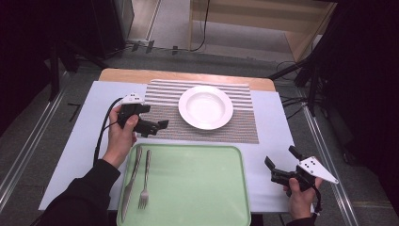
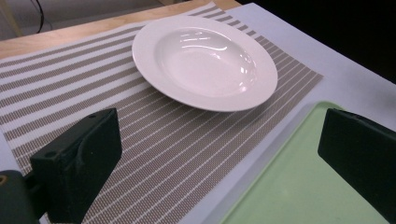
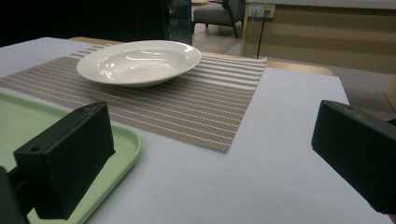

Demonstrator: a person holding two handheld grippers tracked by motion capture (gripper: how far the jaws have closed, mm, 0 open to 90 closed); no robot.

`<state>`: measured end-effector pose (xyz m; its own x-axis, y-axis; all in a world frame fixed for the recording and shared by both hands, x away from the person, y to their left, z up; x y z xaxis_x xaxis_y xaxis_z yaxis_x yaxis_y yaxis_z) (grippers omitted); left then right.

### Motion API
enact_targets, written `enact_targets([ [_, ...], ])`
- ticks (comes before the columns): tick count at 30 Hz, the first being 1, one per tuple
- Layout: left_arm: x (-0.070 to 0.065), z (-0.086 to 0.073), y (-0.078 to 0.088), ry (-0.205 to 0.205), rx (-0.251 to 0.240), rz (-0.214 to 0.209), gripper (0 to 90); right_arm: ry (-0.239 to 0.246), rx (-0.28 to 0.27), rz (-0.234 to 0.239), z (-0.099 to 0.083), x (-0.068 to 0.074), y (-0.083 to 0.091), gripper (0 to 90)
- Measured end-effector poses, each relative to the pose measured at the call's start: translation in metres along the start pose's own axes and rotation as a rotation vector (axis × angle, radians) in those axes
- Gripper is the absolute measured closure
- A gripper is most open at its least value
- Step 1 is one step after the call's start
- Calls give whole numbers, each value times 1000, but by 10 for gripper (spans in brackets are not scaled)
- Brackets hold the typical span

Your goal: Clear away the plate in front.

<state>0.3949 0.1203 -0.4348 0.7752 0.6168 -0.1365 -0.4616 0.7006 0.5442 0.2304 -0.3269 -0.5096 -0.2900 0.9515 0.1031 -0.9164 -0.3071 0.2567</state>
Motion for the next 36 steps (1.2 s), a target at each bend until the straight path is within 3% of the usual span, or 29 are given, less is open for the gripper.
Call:
enact_targets([
  [3,4,3,-6,0,4,3,0,12,-7,1,0,-1,-1,0],
  [7,7,9,-12,-5,2,13,0,-8,7,2,-1,0,1,0],
  [9,9,12,-15,-10,1,35,48,-9,7,3,-1,1,1,0],
  [13,11,19,-23,-25,9,35,53,-7,6,5,-1,0,1,0],
  [17,13,24,-32,-15,19,26,52,2,-1,4,0,-2,1,0],
  [22,16,28,-44,1,19,-27,50,-12,1,6,-1,-2,0,0],
  [24,18,29,-47,6,22,-22,44,2,1,5,-1,-2,-1,0],
  [31,23,28,-61,17,43,-21,44,-14,7,8,-1,-2,-1,0],
  [36,26,30,-67,30,25,-20,44,-13,7,9,-1,-2,-1,0],
])
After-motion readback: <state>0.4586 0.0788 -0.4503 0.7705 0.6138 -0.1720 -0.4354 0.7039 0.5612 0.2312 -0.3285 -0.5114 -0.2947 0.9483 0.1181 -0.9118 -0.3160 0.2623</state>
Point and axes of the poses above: each handheld gripper's, and its own axes: y roughly backward along the jaws, z roughly out of its top, x roughly to its left, the point moved 4 cm from there along -y, roughly forward along the jaws, and after that the axes turned 3 degrees about -y, right-handed, at the moved point
